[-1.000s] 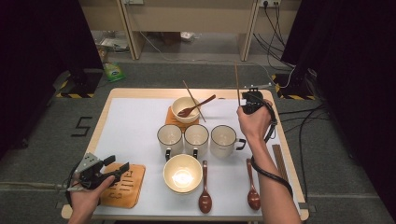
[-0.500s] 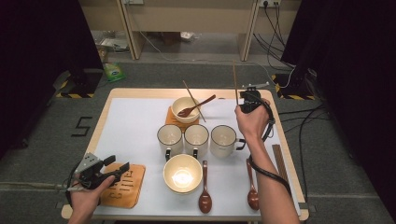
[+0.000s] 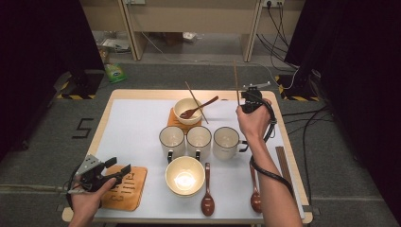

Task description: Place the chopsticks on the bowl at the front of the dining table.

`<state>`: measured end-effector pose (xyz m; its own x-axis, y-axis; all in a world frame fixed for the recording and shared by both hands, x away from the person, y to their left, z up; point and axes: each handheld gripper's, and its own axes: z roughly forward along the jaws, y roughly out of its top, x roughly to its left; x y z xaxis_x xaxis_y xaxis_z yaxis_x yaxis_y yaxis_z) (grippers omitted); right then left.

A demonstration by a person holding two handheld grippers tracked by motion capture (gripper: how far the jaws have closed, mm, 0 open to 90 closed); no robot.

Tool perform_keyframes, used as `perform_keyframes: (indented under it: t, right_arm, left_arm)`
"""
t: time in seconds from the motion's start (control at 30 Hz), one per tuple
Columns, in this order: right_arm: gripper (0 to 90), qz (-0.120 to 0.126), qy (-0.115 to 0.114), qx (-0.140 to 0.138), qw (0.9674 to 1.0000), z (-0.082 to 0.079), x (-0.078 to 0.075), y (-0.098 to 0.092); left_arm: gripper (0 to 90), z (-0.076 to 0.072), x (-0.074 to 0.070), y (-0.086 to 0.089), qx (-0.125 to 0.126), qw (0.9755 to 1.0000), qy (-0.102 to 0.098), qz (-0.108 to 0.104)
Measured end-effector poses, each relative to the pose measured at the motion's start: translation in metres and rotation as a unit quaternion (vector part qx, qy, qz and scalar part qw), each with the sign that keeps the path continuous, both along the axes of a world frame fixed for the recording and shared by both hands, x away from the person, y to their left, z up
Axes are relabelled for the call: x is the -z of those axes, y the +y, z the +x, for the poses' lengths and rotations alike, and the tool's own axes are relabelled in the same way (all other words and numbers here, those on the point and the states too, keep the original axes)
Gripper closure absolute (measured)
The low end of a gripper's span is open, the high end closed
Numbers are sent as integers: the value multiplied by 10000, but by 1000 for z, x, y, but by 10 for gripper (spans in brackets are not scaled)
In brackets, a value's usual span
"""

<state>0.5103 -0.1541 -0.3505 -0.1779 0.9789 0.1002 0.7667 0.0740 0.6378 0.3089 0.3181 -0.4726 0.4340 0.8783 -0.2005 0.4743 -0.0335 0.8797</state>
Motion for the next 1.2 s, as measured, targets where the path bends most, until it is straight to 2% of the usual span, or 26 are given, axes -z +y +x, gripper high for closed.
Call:
perform_keyframes:
  t: [1.2]
  right_arm:
    - [854, 2, 27, -100, 9999, 8, 6, 15]
  left_arm:
    - [268, 0, 0, 0, 3, 10000, -5, 6]
